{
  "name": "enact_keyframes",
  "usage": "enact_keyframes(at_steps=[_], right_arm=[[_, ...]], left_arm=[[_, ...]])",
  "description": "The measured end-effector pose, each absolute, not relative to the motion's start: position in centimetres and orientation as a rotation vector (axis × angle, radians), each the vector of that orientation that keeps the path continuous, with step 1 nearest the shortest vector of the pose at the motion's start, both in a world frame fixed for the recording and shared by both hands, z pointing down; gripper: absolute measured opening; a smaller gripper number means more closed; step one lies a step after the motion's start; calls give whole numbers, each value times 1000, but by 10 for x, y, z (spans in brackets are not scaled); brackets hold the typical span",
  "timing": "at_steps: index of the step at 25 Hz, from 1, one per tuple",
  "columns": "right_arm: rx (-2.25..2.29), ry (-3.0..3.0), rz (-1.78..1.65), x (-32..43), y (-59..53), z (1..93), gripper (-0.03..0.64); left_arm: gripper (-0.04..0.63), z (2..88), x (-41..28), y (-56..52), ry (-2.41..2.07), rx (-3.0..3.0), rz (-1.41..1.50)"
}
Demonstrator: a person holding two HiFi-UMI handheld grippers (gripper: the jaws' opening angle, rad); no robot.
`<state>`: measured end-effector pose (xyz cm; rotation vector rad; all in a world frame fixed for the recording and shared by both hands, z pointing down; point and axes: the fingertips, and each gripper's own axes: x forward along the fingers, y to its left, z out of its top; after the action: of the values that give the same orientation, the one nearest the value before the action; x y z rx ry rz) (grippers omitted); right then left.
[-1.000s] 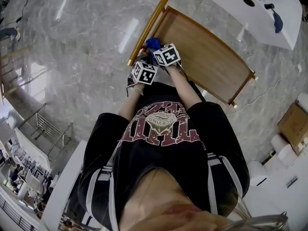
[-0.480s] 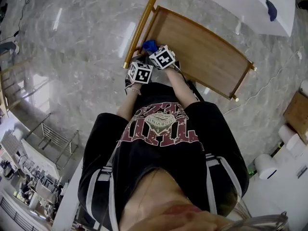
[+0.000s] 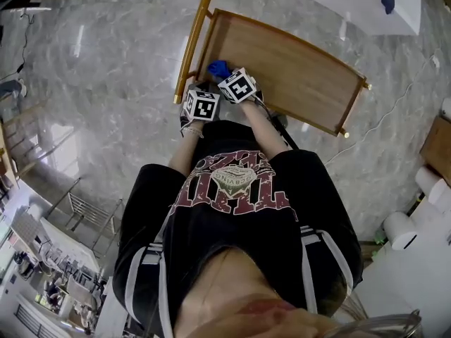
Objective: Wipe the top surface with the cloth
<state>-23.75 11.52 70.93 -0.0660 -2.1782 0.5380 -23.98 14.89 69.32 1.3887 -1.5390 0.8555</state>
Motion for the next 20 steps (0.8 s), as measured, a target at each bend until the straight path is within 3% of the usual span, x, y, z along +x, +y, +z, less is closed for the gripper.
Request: enact_keyframes(at_steps=[20], right_arm=[[102, -2195, 586, -188, 92, 710, 55]], left_arm=[[49, 699, -200, 121, -1402, 1525, 964]])
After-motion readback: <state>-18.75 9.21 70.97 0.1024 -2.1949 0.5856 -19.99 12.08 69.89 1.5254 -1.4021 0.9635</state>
